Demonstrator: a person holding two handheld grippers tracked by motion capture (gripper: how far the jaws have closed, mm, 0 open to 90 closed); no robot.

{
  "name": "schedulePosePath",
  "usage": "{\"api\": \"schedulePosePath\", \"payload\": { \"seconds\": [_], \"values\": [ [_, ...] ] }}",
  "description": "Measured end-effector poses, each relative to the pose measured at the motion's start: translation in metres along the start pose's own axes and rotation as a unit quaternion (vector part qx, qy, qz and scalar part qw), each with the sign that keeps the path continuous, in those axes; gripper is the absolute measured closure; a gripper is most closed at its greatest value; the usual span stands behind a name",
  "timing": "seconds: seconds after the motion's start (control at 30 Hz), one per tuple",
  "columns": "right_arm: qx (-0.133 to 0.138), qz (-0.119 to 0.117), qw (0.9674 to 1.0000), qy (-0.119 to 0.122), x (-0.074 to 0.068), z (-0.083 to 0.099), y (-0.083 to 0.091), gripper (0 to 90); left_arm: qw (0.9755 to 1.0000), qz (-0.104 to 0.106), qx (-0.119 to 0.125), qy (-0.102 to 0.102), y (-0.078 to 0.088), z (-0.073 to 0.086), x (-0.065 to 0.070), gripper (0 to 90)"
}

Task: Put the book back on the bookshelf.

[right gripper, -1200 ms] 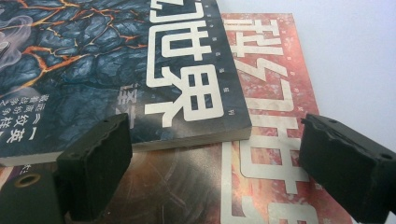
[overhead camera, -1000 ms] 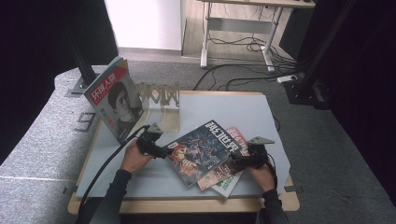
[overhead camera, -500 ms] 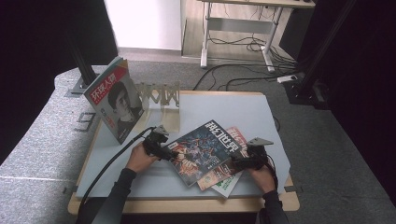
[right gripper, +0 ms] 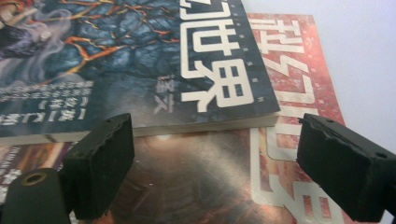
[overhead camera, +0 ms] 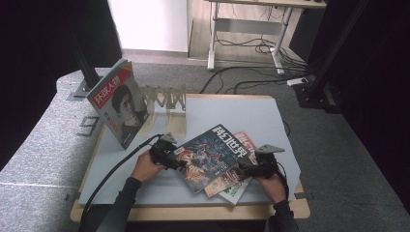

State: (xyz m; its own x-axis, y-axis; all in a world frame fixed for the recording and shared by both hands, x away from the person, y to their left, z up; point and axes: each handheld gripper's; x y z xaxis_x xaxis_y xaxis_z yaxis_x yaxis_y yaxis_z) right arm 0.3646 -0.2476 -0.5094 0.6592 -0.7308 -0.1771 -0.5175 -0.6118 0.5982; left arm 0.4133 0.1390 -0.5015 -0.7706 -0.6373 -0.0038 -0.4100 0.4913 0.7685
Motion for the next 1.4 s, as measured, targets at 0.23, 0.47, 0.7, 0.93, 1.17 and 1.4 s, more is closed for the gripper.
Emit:
{"api": "schedulePosePath", "payload": {
  "seconds": [0.23,0.47,0.7,0.93,1.17,1.4],
  "values": [
    [0.000,-0.025,0.9997,0.000,-0.006,0.000,-0.001,9.6,0.9999,-0.006,-0.005,-0.010,0.004,0.001,0.009,9.8],
    [0.002,-0.037,0.9992,-0.015,-0.013,0.000,-0.002,2.0,0.9998,-0.014,0.005,-0.013,0.010,0.009,0.022,10.5],
    [-0.007,-0.047,0.9988,-0.016,-0.019,0.002,-0.004,1.4,0.9996,-0.015,0.012,-0.021,0.015,0.017,0.034,11.8],
    [-0.010,-0.046,0.9989,-0.006,-0.021,0.000,-0.008,2.4,0.9995,-0.010,0.012,-0.028,0.019,0.020,0.044,14.1],
    [-0.018,-0.038,0.9991,0.007,-0.024,-0.004,-0.017,5.5,0.9989,0.001,0.011,-0.045,0.021,0.021,0.054,16.6],
    [-0.011,-0.029,0.9995,-0.001,-0.017,-0.007,-0.021,6.8,0.9968,0.007,0.017,-0.078,0.023,0.023,0.060,25.2]
  ]
}}
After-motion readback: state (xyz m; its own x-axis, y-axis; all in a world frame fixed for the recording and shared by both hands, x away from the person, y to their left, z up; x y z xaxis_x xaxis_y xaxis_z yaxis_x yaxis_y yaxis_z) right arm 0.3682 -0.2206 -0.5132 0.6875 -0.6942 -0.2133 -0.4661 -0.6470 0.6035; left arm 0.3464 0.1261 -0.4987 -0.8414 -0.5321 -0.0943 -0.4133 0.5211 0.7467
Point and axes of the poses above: each handheld gripper's, and its own axes: y roughly backward along the jaws, z roughly out of its underside, x roughly to its right, and after that the axes turned 11 degrees about -z, right-handed
